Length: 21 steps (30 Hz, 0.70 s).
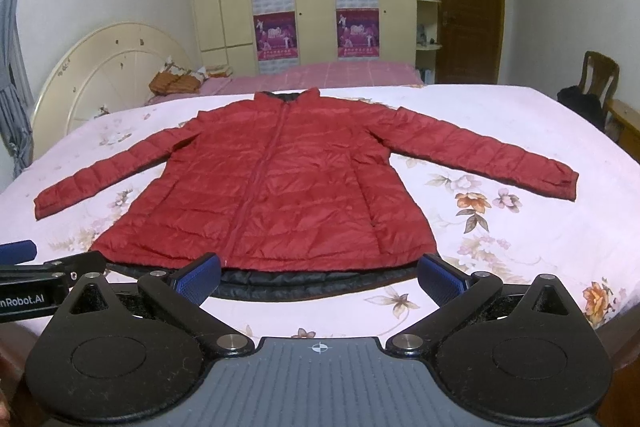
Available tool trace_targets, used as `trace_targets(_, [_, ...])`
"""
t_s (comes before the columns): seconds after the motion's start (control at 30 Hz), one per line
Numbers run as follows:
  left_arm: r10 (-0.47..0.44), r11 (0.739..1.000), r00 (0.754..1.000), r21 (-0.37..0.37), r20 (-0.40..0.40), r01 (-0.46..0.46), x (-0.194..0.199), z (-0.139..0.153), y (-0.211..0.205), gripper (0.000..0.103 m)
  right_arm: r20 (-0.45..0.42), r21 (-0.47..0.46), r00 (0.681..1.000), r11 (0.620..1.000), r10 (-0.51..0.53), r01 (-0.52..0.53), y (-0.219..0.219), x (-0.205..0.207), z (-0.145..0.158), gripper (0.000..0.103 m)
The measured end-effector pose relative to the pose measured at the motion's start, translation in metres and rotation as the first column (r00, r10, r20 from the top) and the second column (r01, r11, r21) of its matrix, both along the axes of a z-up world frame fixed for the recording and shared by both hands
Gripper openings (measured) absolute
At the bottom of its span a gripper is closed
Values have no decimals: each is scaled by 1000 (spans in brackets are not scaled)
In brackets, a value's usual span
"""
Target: Fold large clothes
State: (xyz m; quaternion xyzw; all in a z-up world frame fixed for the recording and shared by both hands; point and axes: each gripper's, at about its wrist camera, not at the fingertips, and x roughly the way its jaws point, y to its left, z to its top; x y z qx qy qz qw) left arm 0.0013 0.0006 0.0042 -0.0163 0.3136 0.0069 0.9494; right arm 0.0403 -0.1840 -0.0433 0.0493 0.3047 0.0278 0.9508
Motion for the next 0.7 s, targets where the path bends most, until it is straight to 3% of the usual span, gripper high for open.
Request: trace_targets(0.7, [3, 1000, 1000, -2, 6, -3, 3, -1, 6, 103, 2, 0, 1000, 1000, 4, -4, 3, 2, 1, 103])
